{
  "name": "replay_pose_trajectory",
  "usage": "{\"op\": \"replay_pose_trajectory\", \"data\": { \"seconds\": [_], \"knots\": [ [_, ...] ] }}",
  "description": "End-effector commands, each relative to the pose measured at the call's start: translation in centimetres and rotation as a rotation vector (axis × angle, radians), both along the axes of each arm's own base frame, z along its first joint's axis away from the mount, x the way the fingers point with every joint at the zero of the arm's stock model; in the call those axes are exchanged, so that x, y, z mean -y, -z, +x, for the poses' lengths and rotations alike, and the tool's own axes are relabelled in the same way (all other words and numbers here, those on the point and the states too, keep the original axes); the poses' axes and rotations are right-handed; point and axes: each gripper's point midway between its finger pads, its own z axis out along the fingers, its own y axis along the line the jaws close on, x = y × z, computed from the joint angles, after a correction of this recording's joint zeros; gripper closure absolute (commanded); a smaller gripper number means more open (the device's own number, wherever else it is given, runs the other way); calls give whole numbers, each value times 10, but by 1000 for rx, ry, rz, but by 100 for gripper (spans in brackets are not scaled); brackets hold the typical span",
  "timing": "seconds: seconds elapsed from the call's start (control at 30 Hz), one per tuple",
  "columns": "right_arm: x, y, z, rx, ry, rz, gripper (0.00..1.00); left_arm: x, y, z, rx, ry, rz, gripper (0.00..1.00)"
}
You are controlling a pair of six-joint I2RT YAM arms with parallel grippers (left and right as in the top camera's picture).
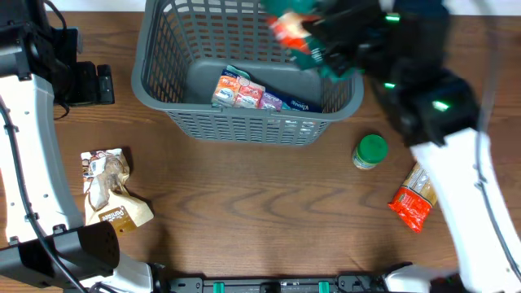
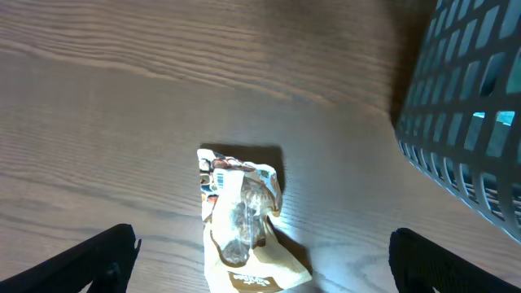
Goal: Pack container
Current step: 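Carry the coffee pouch over the basket and drop it in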
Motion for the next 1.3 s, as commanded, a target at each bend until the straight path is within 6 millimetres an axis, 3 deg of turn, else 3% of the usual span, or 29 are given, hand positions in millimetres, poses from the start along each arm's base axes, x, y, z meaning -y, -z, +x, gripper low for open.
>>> {"op": "replay_pose_trajectory", "data": {
  "seconds": [0.0,0.17,0.3,0.47,0.6,0.63,0.67,0.7,0.83,1.0,1.1,1.27],
  "knots": [
    [-25,6,9,88,-110,-115,99,2,0,0,-1,3,-7,1],
    [-60,70,28,-57,-210,-115,99,2,0,0,-1,3,-7,2],
    [-75,121,41,-183,-234,-107,99,2,0,0,0,4,-9,1],
    [-80,158,49,-266,-228,-119,99,4,0,1,3,8,-21,1],
    [-79,167,49,-288,-226,-128,99,4,0,1,3,8,-20,1],
    [-77,167,51,-287,-217,-131,81,4,0,1,3,8,-20,1],
    [-75,167,53,-287,-202,-134,18,4,0,1,3,8,-20,1],
    [-71,167,56,-285,-177,-139,1,4,0,0,3,8,-20,1],
    [-44,151,71,-263,-19,-131,1,4,1,0,2,8,-20,2],
    [-8,97,76,-263,110,10,1,4,0,0,3,8,-20,1],
    [20,64,70,-281,186,67,1,4,0,1,4,8,-20,1],
    [59,6,43,-263,255,90,1,4,0,1,6,8,-19,1]
  ]
}}
